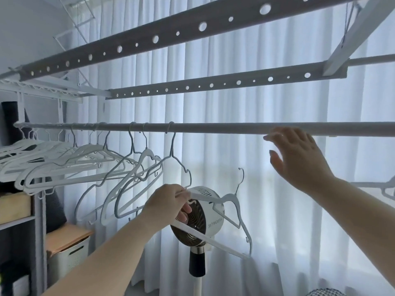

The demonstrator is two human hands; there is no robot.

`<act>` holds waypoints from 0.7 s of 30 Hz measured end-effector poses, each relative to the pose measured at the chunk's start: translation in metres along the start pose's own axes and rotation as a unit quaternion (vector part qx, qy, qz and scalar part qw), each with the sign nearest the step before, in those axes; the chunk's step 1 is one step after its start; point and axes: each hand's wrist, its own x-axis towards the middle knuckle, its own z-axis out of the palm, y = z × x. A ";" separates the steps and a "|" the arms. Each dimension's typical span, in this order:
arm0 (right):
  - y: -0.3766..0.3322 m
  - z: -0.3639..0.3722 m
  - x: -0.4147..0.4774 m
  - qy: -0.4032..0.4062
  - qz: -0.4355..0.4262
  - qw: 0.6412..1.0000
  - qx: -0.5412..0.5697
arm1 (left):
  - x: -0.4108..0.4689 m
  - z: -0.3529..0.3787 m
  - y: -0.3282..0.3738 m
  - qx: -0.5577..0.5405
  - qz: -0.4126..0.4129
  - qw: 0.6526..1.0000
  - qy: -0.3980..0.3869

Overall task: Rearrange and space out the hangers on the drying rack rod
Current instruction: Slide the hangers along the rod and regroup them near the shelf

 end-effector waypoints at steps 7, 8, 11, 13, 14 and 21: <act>-0.022 0.013 -0.001 -0.206 0.252 0.932 0.160 | -0.020 -0.023 -0.014 -0.104 0.023 0.993 -0.045; -0.022 0.013 0.000 -0.221 0.276 0.919 0.176 | -0.024 -0.026 -0.017 -0.129 0.022 0.990 -0.045; -0.022 0.012 -0.001 -0.266 0.327 0.849 0.319 | -0.033 -0.028 -0.025 -0.198 0.009 0.979 -0.046; -0.020 0.003 -0.005 -0.276 0.347 0.810 0.384 | -0.038 -0.027 -0.031 -0.221 -0.006 0.974 -0.047; -0.017 -0.002 -0.008 -0.275 0.352 0.800 0.402 | -0.039 -0.027 -0.033 -0.230 -0.015 0.972 -0.042; -0.023 -0.035 -0.020 -0.281 0.353 0.798 0.400 | -0.044 -0.015 -0.037 0.008 -0.032 0.999 0.020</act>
